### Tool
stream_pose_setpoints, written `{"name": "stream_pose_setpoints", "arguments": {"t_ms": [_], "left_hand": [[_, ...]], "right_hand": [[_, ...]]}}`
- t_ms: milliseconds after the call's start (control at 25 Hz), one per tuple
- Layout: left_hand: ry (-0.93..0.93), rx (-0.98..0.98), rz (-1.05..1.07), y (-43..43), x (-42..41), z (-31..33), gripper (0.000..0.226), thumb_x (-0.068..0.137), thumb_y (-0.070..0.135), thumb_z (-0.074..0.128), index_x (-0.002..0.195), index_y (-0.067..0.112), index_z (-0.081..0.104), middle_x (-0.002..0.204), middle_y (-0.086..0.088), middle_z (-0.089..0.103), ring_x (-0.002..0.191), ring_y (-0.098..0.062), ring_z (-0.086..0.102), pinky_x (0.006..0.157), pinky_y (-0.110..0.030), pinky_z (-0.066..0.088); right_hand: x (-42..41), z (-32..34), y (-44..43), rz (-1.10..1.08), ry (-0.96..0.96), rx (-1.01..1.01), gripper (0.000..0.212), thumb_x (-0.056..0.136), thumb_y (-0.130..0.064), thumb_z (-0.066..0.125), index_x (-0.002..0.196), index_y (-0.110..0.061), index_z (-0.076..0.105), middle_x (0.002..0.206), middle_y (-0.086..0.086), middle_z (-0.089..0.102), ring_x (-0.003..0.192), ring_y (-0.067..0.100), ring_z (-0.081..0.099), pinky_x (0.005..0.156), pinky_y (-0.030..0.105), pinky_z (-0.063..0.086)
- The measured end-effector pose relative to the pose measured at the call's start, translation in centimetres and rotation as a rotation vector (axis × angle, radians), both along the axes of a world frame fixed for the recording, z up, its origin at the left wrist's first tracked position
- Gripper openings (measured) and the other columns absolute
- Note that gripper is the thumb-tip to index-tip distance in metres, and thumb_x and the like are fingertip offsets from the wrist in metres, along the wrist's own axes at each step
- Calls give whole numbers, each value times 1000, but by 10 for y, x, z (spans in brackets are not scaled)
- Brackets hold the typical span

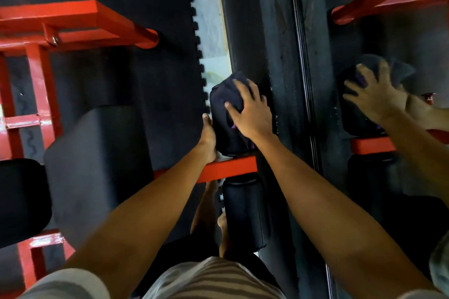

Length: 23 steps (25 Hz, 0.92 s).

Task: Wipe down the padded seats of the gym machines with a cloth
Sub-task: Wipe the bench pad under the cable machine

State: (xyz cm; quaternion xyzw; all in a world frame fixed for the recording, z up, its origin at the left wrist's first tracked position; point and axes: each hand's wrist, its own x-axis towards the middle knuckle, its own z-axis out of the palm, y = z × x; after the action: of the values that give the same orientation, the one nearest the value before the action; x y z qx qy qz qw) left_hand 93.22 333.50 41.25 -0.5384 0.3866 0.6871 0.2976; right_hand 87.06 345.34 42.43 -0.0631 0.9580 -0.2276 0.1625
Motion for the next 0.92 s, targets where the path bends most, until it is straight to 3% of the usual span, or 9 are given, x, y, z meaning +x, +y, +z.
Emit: {"name": "stream_pose_setpoints", "arguments": {"t_ms": [80, 120, 240, 360, 520, 640, 720, 840, 920], "left_hand": [[-7, 16, -1, 0, -1, 1, 82, 97, 75, 16, 123, 17, 67, 118, -4, 68, 110, -24, 63, 102, -39, 50], [-5, 27, -5, -1, 0, -2, 85, 96, 77, 16, 125, 16, 66, 127, -7, 67, 116, -25, 63, 106, -40, 48], [-38, 74, 102, -2, -1, -1, 95, 89, 86, 18, 137, 16, 61, 140, -16, 60, 128, -34, 58, 113, -51, 43], [-49, 82, 152, 1, -2, 2, 101, 87, 88, 20, 140, 11, 59, 138, -17, 61, 123, -35, 60, 111, -51, 44], [-2, 27, 153, 16, 10, 17, 90, 91, 83, 23, 141, 17, 57, 137, -10, 60, 130, -32, 55, 114, -51, 40], [44, -14, 145, 17, 16, 20, 90, 87, 88, 24, 140, 24, 57, 141, -7, 59, 128, -28, 58, 113, -47, 42], [42, -14, 136, 11, 11, 13, 93, 80, 92, 25, 132, 24, 62, 138, -8, 62, 125, -29, 60, 112, -48, 44], [36, 7, 154, 2, 14, -9, 96, 83, 91, 25, 137, 21, 61, 136, -12, 64, 125, -31, 60, 112, -50, 44], [16, 57, 174, -2, 13, -15, 99, 83, 90, 25, 140, 17, 59, 140, -12, 61, 127, -33, 58, 113, -51, 42]], "right_hand": [[3, -4, 6, -369, -167, -179, 66, 95, -60, 54, 153, -37, 35, 153, -3, 44, 129, 35, 54, 100, 49, 47], [10, -3, 8, -455, -201, -216, 67, 96, -60, 54, 154, -34, 35, 150, -1, 47, 129, 33, 55, 100, 48, 47], [66, 4, 22, -301, -115, -157, 70, 97, -59, 53, 157, -33, 29, 156, 2, 39, 134, 32, 50, 101, 49, 50], [128, 11, 35, -157, -155, -56, 74, 96, -53, 58, 159, -39, 21, 167, 4, 19, 144, 38, 36, 110, 56, 43], [92, 16, 11, 3, -72, 115, 75, 92, -39, 65, 157, -42, 27, 170, 3, 12, 146, 45, 28, 111, 62, 35], [20, 11, -7, -50, -86, 50, 64, 98, -47, 57, 156, -44, 29, 167, -1, 20, 144, 43, 33, 109, 60, 39], [-4, 3, -5, -232, -163, -81, 62, 98, -54, 54, 155, -42, 30, 161, -2, 33, 139, 37, 44, 106, 55, 44], [21, -2, 16, -512, -302, -271, 63, 97, -59, 54, 153, -35, 37, 147, 0, 56, 129, 31, 57, 102, 44, 46], [63, 3, 32, -571, -331, -301, 65, 96, -57, 57, 153, -32, 37, 146, 0, 56, 130, 28, 56, 102, 40, 44]]}}
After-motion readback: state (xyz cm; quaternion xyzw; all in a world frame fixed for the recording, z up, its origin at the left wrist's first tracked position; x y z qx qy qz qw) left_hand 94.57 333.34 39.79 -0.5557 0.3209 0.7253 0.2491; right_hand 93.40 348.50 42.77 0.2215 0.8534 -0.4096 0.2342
